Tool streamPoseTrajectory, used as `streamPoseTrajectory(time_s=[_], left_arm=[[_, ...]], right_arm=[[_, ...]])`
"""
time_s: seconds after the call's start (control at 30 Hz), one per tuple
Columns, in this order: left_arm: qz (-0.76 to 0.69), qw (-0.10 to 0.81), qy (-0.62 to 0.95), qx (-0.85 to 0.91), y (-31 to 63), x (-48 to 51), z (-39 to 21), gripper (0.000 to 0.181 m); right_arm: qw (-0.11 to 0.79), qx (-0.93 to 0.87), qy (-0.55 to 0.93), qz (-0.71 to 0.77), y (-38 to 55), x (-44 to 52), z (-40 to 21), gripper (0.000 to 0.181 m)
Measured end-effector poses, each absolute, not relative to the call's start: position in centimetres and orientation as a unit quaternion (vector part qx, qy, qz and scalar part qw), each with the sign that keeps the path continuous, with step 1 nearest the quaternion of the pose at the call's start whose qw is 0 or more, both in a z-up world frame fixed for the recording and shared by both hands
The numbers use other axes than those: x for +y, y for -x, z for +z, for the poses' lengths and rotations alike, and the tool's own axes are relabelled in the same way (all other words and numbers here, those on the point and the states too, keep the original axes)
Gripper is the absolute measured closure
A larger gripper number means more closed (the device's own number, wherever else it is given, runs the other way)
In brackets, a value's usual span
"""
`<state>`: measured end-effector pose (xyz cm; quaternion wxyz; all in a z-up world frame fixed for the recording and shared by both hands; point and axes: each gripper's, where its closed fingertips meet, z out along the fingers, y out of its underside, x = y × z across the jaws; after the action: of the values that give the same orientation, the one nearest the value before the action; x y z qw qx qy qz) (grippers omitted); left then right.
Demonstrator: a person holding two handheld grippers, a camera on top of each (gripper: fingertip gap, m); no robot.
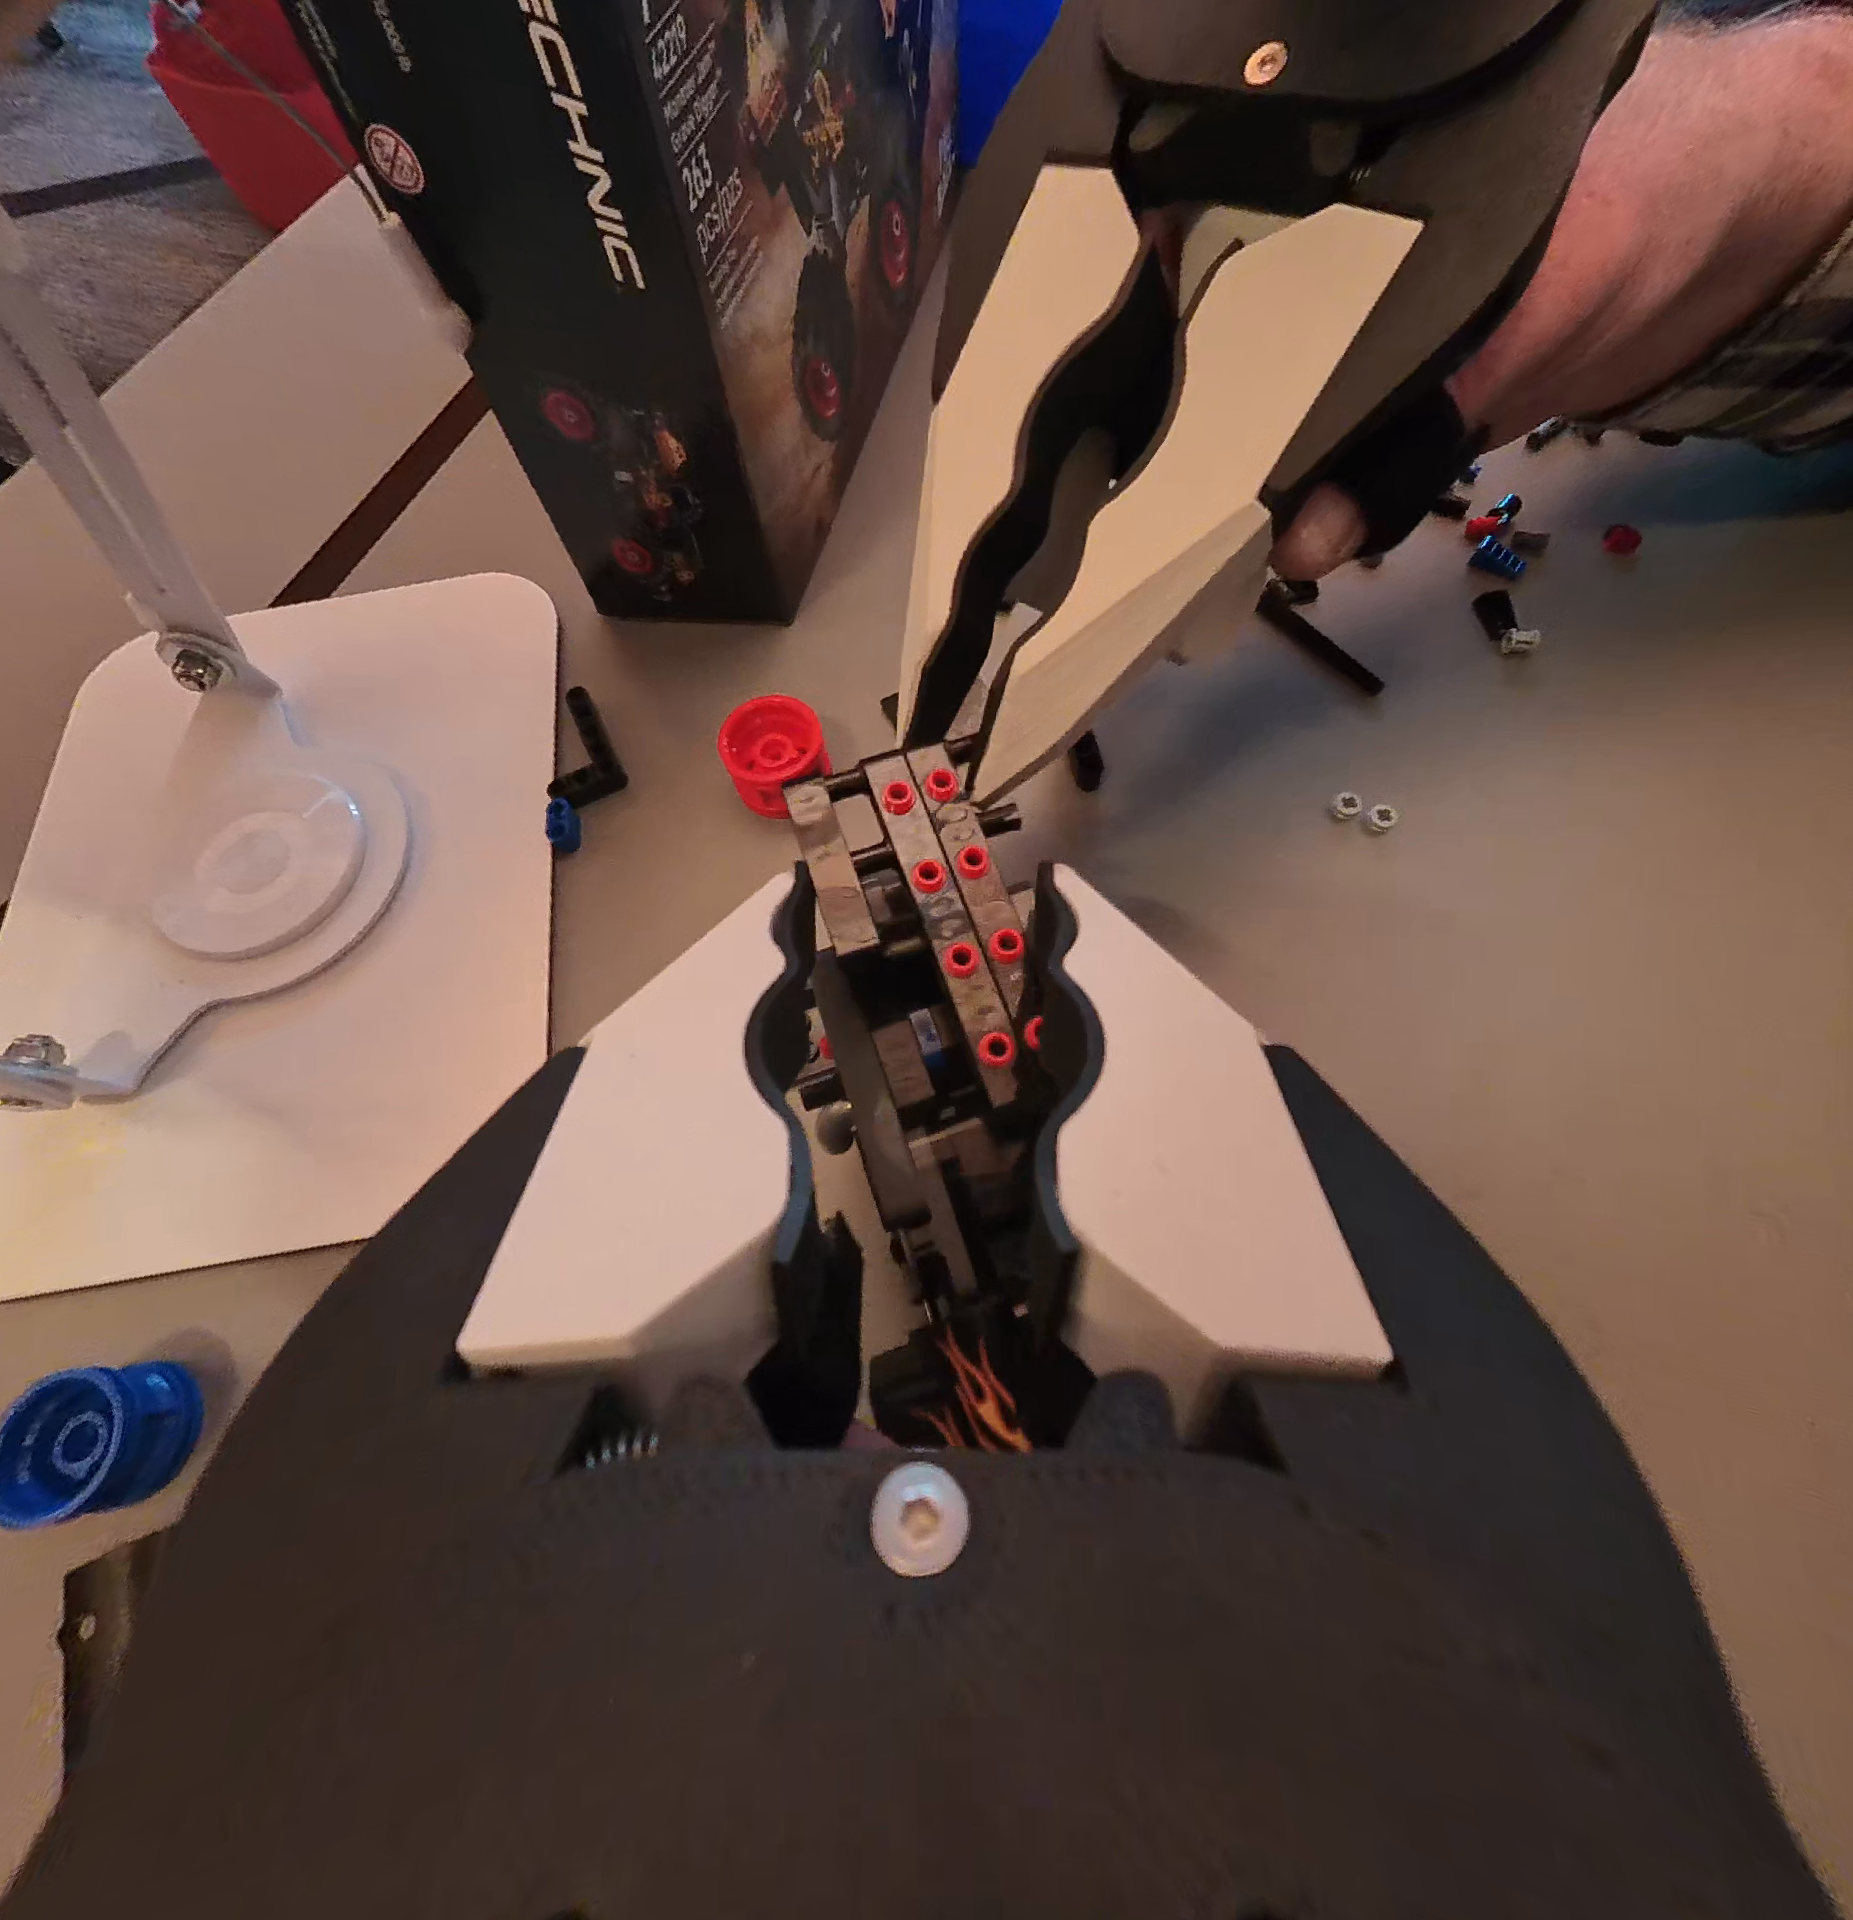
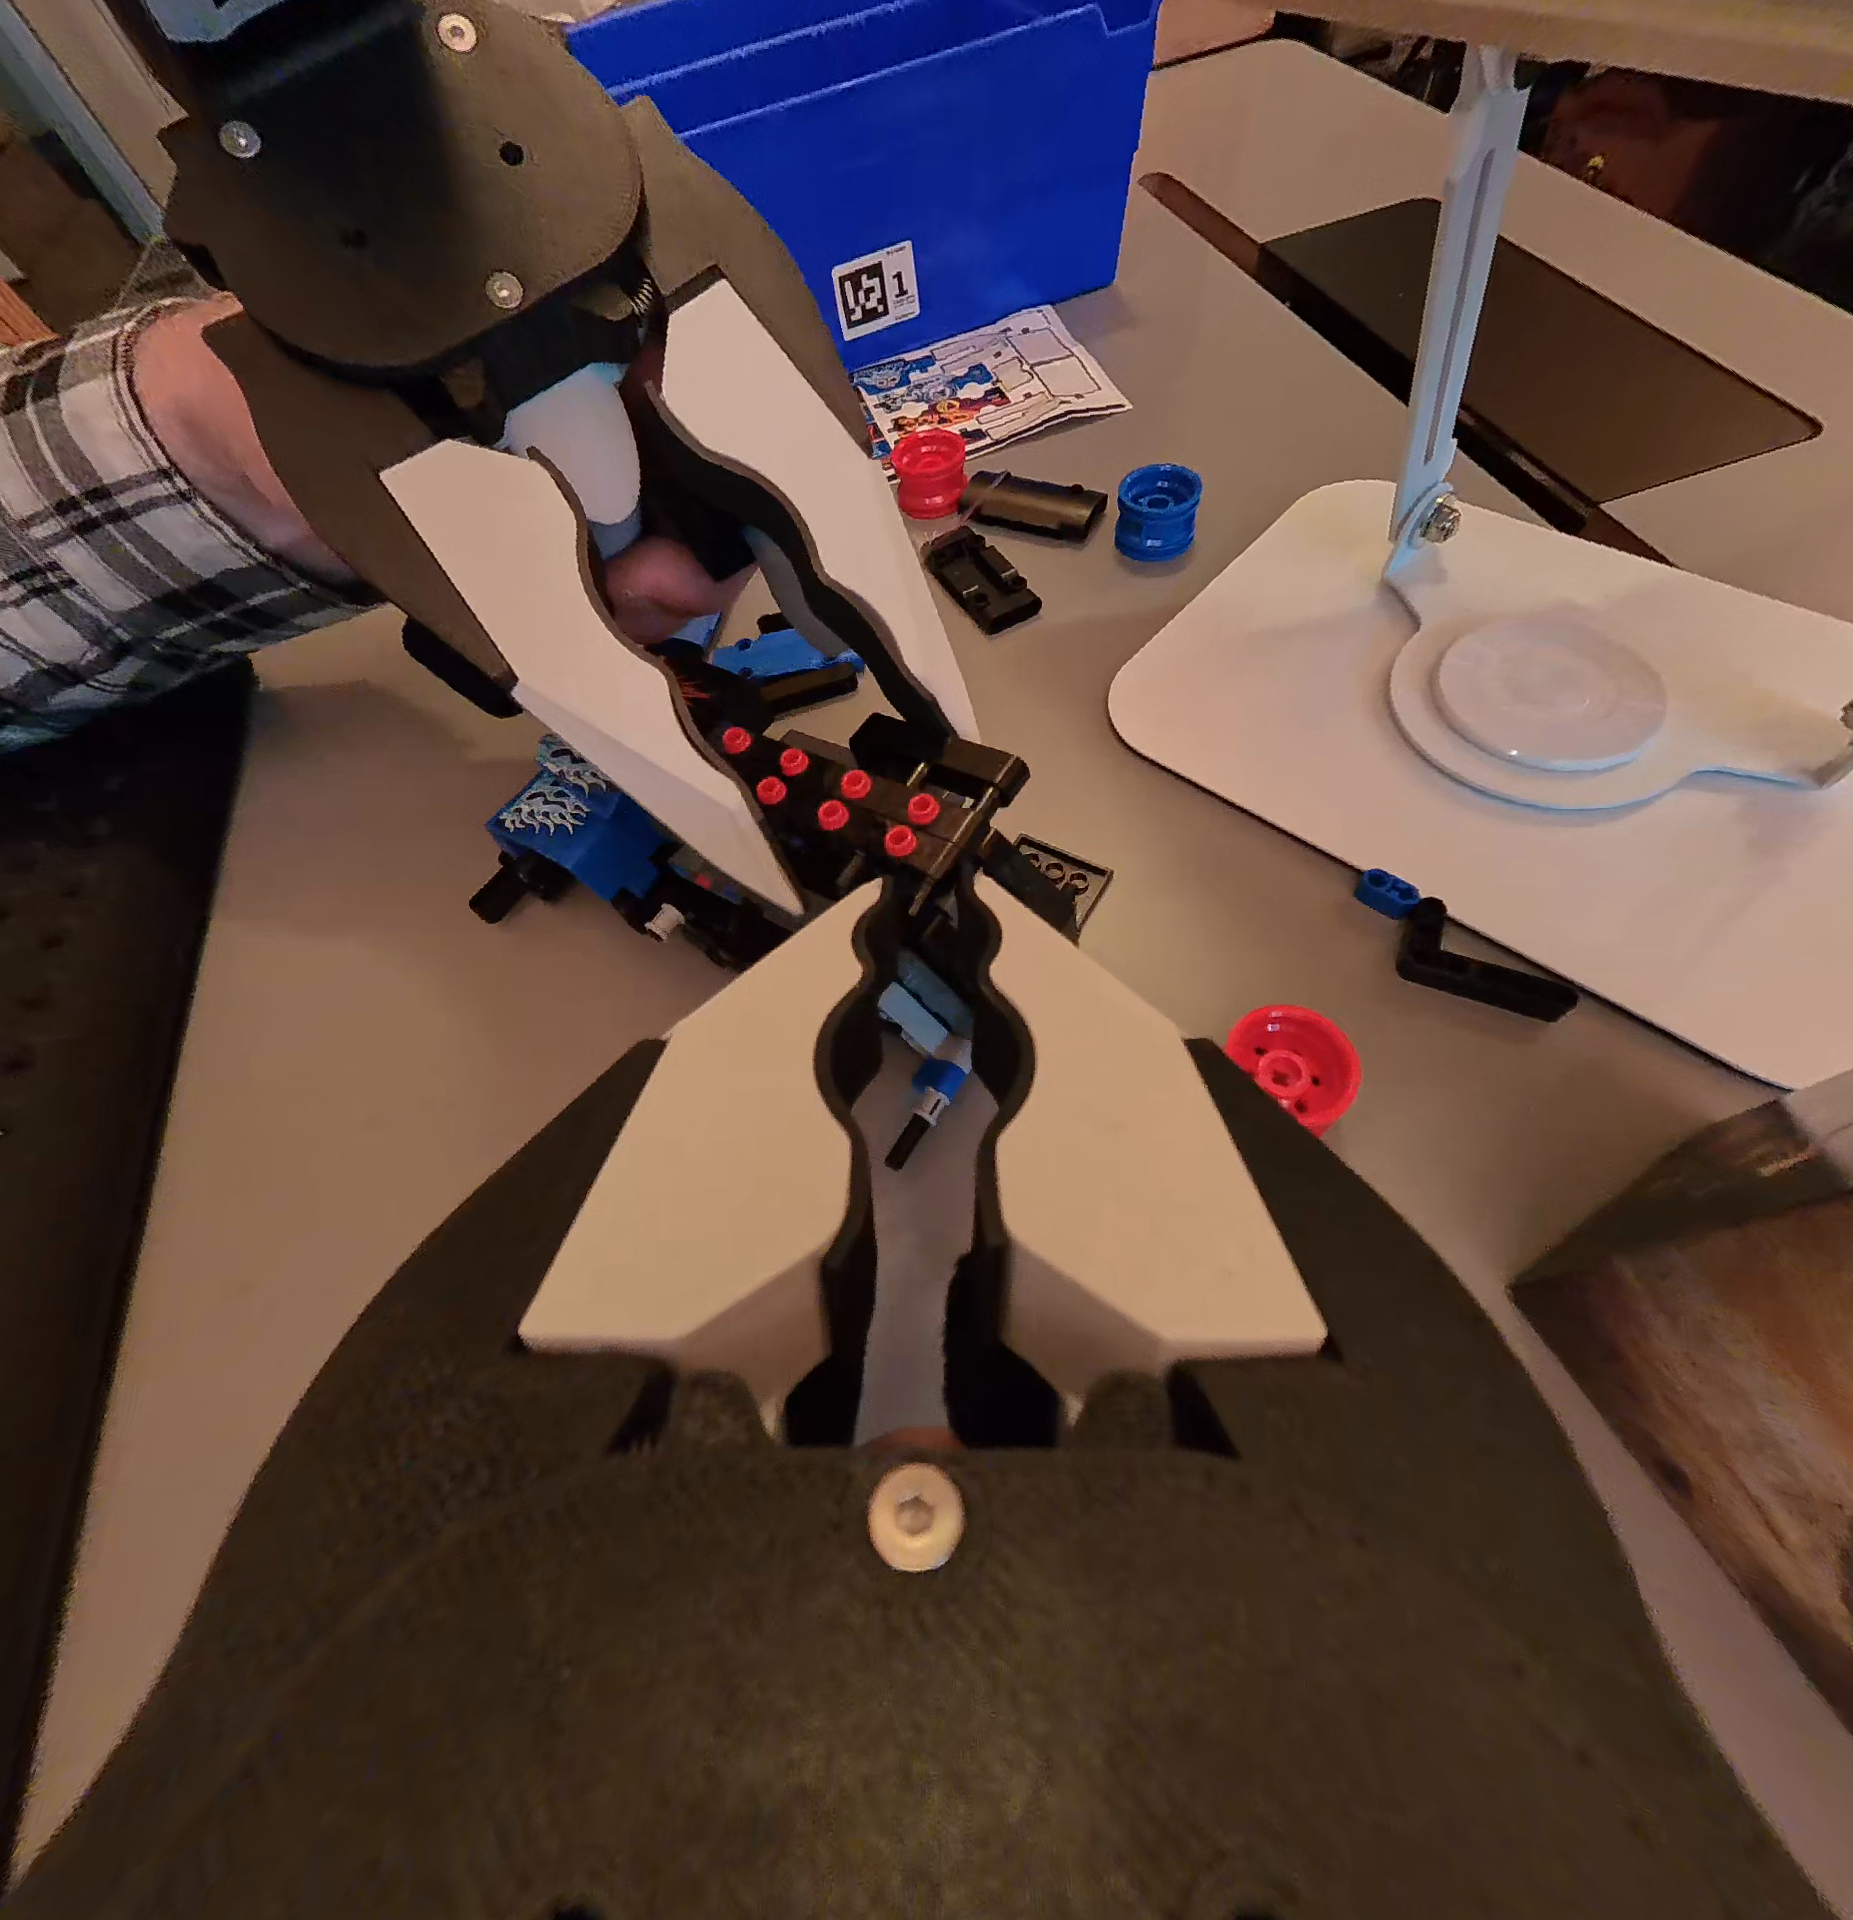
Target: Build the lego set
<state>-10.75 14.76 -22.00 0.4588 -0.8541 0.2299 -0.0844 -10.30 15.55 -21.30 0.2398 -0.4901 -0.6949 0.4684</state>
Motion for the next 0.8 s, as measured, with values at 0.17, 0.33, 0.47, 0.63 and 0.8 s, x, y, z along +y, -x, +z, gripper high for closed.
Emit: streamPoseTrajectory(time_s=[0.17, 0.33, 0.47, 0.63, 0.8], left_arm=[[-0.074, 0.457, 0.854, 0.236, 10.83, 14.87, -22.04, 0.142], [-0.075, 0.456, 0.854, 0.238, 10.89, 14.87, -22.07, 0.142], [-0.069, 0.453, 0.855, 0.243, 10.96, 14.91, -22.09, 0.143], [-0.07, 0.451, 0.855, 0.246, 10.94, 14.92, -22.09, 0.143], [-0.076, 0.453, 0.855, 0.242, 10.97, 14.92, -22.08, 0.143]], right_arm=[[0.232, -0.689, 0.496, 0.475, 10.33, 15.61, -21.13, 0.173], [0.23, -0.693, 0.498, 0.468, 10.4, 15.57, -21.17, 0.174], [0.228, -0.692, 0.502, 0.466, 10.46, 15.56, -21.18, 0.174], [0.215, -0.685, 0.512, 0.471, 10.46, 15.52, -21.2, 0.174], [0.204, -0.677, 0.518, 0.482, 10.48, 15.47, -21.19, 0.174]])
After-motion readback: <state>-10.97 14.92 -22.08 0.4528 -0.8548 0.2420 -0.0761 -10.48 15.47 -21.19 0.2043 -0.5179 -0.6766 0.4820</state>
